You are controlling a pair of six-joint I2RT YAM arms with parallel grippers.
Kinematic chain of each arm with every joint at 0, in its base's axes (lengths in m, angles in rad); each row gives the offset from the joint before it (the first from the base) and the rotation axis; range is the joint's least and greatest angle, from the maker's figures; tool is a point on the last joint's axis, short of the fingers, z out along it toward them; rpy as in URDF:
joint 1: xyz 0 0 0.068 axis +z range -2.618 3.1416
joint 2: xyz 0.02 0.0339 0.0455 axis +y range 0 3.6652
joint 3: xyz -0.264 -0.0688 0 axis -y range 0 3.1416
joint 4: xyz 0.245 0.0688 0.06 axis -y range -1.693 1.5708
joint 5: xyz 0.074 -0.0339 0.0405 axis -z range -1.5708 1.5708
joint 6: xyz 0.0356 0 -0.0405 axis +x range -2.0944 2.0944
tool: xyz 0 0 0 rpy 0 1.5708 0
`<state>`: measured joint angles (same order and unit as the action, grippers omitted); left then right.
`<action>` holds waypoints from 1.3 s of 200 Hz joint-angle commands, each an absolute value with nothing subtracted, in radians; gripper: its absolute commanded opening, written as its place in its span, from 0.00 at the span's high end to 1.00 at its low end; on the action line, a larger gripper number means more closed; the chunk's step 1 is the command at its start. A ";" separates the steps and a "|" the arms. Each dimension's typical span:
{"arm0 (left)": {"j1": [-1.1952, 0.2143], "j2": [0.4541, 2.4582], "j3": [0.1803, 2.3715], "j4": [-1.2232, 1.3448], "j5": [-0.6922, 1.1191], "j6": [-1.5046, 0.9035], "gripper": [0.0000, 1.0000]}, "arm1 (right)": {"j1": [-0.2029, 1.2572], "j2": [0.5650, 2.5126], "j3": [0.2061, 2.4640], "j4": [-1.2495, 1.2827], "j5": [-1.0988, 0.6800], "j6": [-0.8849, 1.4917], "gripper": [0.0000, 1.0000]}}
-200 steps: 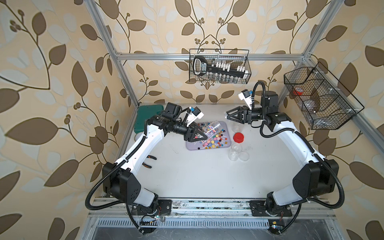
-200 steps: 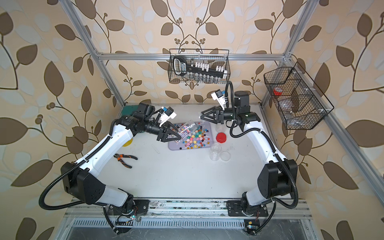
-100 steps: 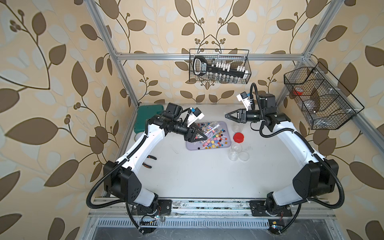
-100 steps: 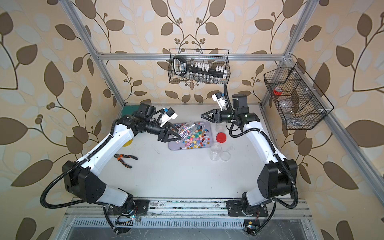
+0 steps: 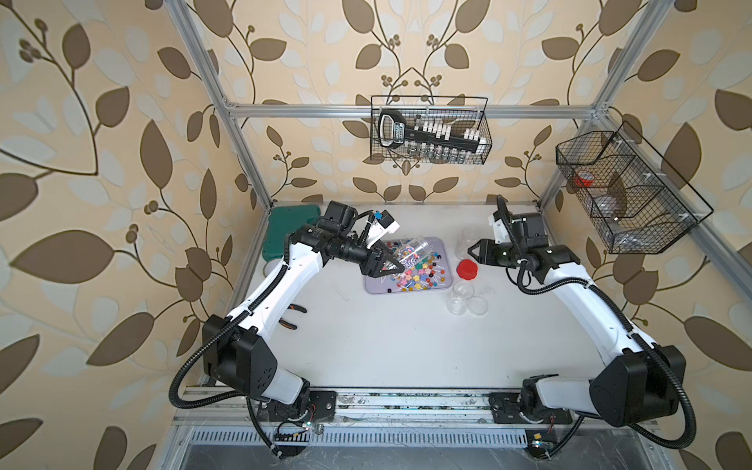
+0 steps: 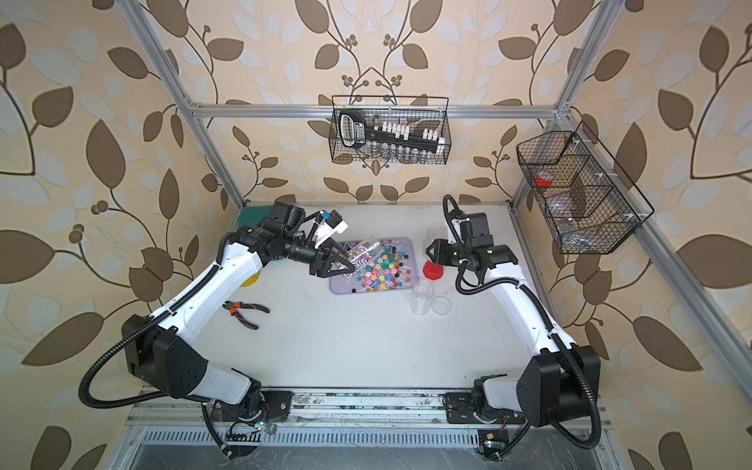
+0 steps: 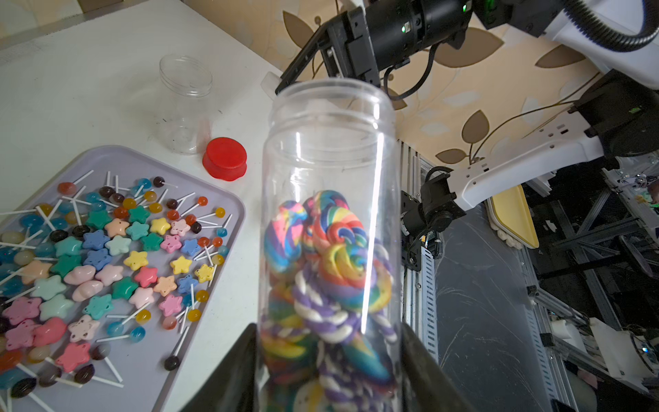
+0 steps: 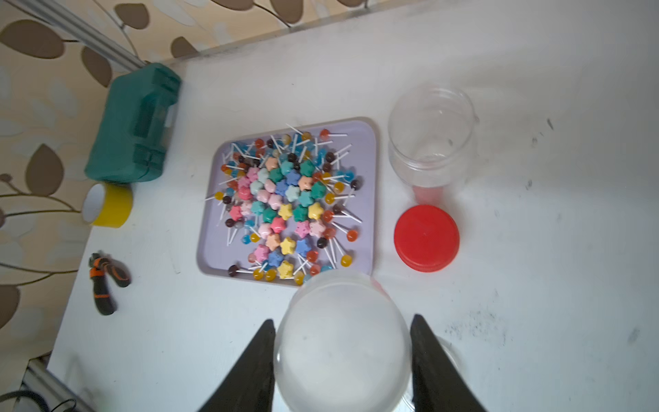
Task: Pour the candies out of the jar
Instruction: Place the lid at the center of the board.
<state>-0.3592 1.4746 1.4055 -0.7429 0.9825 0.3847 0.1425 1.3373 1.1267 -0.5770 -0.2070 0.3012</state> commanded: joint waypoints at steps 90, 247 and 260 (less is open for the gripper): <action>-0.356 1.471 1.395 -0.720 0.977 0.393 0.46 | 0.007 1.432 0.905 -0.432 -0.064 0.374 0.63; -0.356 1.531 1.405 -0.753 0.891 0.395 0.46 | -0.018 1.590 0.843 -0.291 -0.026 0.408 0.53; -0.356 1.536 1.404 -0.758 0.874 0.393 0.46 | -0.018 1.597 0.841 -0.287 -0.026 0.408 0.49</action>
<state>-0.3592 1.5410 1.3846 -0.7483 0.8791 0.3843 -0.0154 1.5753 0.8597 -0.3035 -0.0330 0.3981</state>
